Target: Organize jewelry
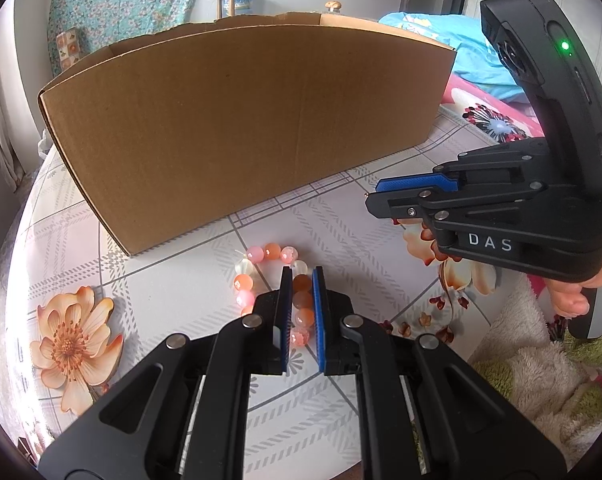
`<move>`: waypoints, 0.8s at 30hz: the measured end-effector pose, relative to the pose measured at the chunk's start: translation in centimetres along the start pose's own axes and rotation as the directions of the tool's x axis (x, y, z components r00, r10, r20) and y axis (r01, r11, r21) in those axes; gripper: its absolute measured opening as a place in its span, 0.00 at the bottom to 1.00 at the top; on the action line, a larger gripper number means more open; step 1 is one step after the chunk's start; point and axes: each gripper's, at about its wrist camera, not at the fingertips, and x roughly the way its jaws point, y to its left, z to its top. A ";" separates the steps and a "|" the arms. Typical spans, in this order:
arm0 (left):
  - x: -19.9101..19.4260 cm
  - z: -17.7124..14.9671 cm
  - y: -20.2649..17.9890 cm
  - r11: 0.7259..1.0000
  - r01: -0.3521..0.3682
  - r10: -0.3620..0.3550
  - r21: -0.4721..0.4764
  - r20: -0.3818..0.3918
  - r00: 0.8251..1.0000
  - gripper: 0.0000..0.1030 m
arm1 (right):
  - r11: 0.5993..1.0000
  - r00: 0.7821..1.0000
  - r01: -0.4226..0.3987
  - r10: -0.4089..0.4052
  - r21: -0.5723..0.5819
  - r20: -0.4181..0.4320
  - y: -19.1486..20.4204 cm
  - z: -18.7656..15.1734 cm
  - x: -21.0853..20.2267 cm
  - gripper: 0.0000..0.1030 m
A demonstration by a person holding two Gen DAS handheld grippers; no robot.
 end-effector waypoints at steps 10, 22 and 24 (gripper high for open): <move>0.0 0.0 0.0 1.000 0.000 0.000 0.001 0.000 1.000 0.09 | 1.000 1.000 0.007 -0.007 0.003 0.011 -0.3 -0.4 -1.0 0.11; 0.1 0.0 0.1 1.000 0.002 -0.002 0.000 0.000 1.000 0.09 | 0.998 0.999 0.037 -0.036 0.058 -0.020 0.1 0.3 0.4 0.31; 0.1 0.0 0.1 1.000 0.003 -0.003 -0.001 0.001 1.000 0.09 | 0.997 0.998 0.049 -0.047 0.061 -0.034 0.2 0.5 0.5 0.31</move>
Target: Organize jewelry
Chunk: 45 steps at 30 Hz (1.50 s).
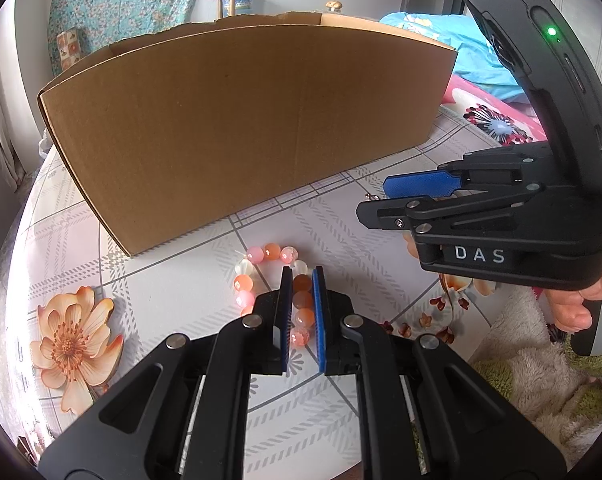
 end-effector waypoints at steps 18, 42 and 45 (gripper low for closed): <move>0.2 0.2 0.0 1.000 0.009 -0.009 -0.003 0.004 1.000 0.09 | 0.997 0.997 0.019 -0.014 0.070 -0.074 0.1 2.8 1.3 0.16; -4.5 1.8 2.1 0.990 0.118 -0.112 -0.070 0.086 0.990 0.08 | 0.985 0.996 -0.041 0.027 0.169 0.087 -3.4 0.9 -5.8 0.16; -6.6 2.9 2.6 0.976 0.198 -0.186 -0.088 0.125 0.975 0.08 | 0.982 0.990 -0.064 0.040 0.175 0.135 -3.8 1.6 -7.7 0.16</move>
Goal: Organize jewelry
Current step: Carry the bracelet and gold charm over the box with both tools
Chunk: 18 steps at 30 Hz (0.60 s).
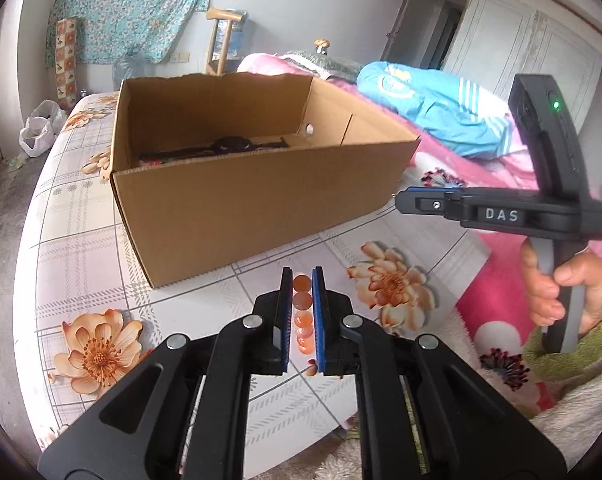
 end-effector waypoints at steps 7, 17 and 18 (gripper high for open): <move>-4.2 4.5 -0.7 0.983 0.185 -0.184 0.002 0.089 0.979 0.08 | 0.999 0.992 -0.054 0.054 -0.008 0.115 -0.2 3.3 -3.9 0.16; -3.0 12.3 -1.0 0.993 0.043 -0.058 0.107 0.141 0.988 0.08 | 0.995 0.968 -0.101 0.101 -0.010 0.229 -1.0 7.4 -5.5 0.16; -1.8 12.7 -0.5 0.994 0.018 -0.030 0.109 0.111 0.993 0.08 | 0.994 0.968 -0.108 0.107 -0.006 0.228 -1.1 7.5 -5.2 0.16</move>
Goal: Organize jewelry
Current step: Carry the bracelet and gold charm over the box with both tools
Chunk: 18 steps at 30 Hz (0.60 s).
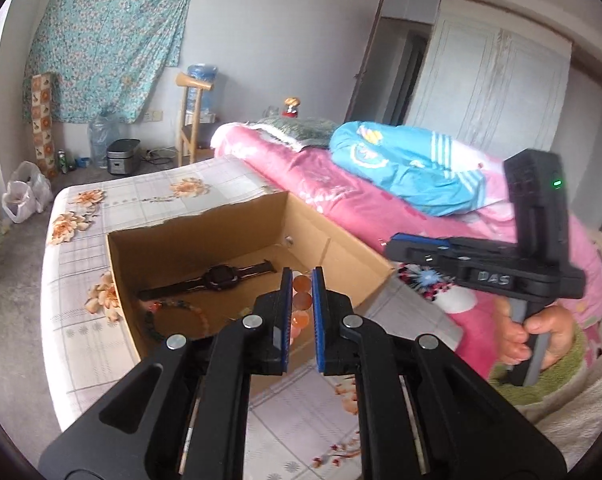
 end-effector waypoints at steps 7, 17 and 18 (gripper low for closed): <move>7.8 -1.5 4.5 0.993 -0.119 0.110 -0.015 -0.287 0.952 0.08 | 0.999 1.000 -0.017 0.017 0.041 -0.005 -2.1 0.0 1.2 0.16; 11.5 -3.7 6.7 0.988 -0.124 0.068 -0.096 -0.447 0.892 0.09 | 0.997 0.999 -0.019 0.021 0.080 -0.024 -4.4 -0.4 2.7 0.16; 11.5 -3.6 6.7 0.988 -0.126 0.072 -0.092 -0.443 0.894 0.14 | 0.997 0.999 -0.018 0.020 0.081 -0.025 -4.5 -0.4 2.8 0.16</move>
